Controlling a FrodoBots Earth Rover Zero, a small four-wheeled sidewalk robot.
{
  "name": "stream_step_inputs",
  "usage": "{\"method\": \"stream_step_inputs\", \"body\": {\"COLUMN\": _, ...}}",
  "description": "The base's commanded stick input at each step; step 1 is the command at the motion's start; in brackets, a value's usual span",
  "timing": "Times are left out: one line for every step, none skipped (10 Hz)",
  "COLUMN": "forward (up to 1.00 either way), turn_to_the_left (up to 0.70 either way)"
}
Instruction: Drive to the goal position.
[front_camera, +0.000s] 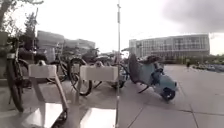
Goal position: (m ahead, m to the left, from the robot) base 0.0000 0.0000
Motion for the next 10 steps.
{"method": "stream_step_inputs", "body": {"forward": 0.0, "turn_to_the_left": -0.45}}
{"method": "stream_step_inputs", "body": {"forward": 0.0, "turn_to_the_left": -0.45}}
{"method": "stream_step_inputs", "body": {"forward": 0.0, "turn_to_the_left": -0.45}}
{"method": "stream_step_inputs", "body": {"forward": 0.0, "turn_to_the_left": -0.45}}
{"method": "stream_step_inputs", "body": {"forward": 0.0, "turn_to_the_left": -0.45}}
{"method": "stream_step_inputs", "body": {"forward": 0.0, "turn_to_the_left": -0.45}}
{"method": "stream_step_inputs", "body": {"forward": 0.0, "turn_to_the_left": -0.45}}
{"method": "stream_step_inputs", "body": {"forward": 0.0, "turn_to_the_left": -0.45}}
{"method": "stream_step_inputs", "body": {"forward": 0.0, "turn_to_the_left": -0.45}}
{"method": "stream_step_inputs", "body": {"forward": 0.0, "turn_to_the_left": -0.45}}
